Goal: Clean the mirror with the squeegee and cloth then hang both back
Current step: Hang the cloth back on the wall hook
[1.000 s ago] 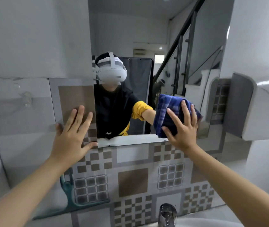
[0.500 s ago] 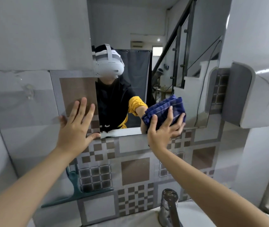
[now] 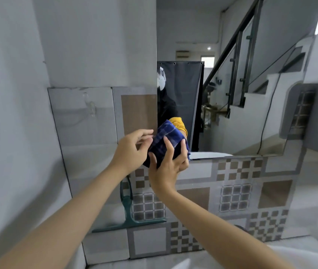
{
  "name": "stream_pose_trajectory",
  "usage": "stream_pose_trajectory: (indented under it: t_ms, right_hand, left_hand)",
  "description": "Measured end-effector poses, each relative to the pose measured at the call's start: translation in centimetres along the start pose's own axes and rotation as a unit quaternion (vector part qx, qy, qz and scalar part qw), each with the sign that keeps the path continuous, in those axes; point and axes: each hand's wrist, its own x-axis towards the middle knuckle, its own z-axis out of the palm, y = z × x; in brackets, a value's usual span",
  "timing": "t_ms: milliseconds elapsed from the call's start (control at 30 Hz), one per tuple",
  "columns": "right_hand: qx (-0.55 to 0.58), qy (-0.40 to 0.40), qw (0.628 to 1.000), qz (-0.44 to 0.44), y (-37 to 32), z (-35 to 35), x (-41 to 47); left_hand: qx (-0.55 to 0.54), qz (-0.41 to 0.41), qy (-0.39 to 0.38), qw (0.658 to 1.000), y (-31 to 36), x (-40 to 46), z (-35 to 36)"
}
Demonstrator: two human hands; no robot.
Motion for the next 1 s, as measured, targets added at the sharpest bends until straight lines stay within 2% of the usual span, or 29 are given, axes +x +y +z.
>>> stream_pose_trajectory:
  t_ms: [133, 200, 300, 433, 533, 633, 700, 833, 1000]
  right_hand:
    - [0.042, -0.035, 0.998, -0.017, -0.4, -1.6, -0.5]
    - [0.068, -0.054, 0.995, -0.058, -0.2, -3.0, -0.4]
    - [0.153, -0.128, 0.976, -0.085, -0.6, -5.0, -0.1]
    - [0.318, -0.229, 0.92, 0.0, -2.8, -7.6, 0.8]
    - [0.329, -0.254, 0.908, 0.05, -4.6, -8.7, 1.2]
    - [0.309, -0.276, 0.908, 0.065, -5.9, -9.0, 1.5]
    - [0.255, -0.275, 0.927, 0.033, -6.6, -8.9, 1.9]
    - [0.12, -0.234, 0.961, -0.086, -8.7, -8.3, 3.4]
    - [0.062, -0.231, 0.942, -0.236, -12.5, -6.9, 5.4]
  left_hand:
    - [-0.086, -0.063, -0.006, 0.994, 0.1, 0.2, -0.3]
    - [-0.112, -0.068, -0.024, 0.991, 0.2, 0.3, -0.6]
    - [-0.134, -0.053, -0.045, 0.989, 0.7, 0.2, -0.9]
    - [-0.204, -0.066, -0.055, 0.975, 1.5, -0.7, -1.6]
    - [-0.229, -0.092, -0.068, 0.967, 2.1, -1.5, -2.7]
    - [-0.234, -0.105, -0.051, 0.965, 2.7, -2.1, -4.2]
    - [-0.191, -0.101, -0.028, 0.976, 2.6, -2.3, -5.5]
    - [-0.012, -0.067, 0.068, 0.995, 2.2, -2.2, -8.4]
    - [0.128, -0.026, 0.192, 0.973, 2.2, -2.1, -11.3]
